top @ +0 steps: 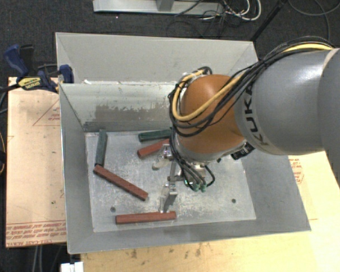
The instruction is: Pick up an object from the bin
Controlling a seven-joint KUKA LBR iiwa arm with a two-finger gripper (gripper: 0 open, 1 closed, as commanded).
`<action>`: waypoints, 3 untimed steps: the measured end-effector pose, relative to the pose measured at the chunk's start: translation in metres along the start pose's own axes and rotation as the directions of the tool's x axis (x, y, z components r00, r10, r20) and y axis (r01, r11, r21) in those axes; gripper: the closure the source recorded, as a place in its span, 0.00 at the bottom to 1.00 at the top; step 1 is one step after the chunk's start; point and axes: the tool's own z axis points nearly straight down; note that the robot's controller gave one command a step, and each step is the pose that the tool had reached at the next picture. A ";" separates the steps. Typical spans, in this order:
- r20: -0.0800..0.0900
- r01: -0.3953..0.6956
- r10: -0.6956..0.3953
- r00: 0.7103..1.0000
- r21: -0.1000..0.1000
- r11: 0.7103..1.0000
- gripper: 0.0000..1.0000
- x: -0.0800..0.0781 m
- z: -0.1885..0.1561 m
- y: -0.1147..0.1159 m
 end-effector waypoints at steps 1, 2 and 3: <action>0.008 -0.002 0.002 1.000 -0.001 1.000 0.00 -0.002 -0.004 -0.001; 0.015 -0.009 0.009 1.000 -0.002 1.000 0.00 -0.003 0.001 0.001; 0.006 0.057 -0.057 0.998 0.000 0.998 0.00 -0.021 0.041 0.001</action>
Offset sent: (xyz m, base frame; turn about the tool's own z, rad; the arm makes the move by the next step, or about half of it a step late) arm -0.0101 0.0185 -0.0889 0.0676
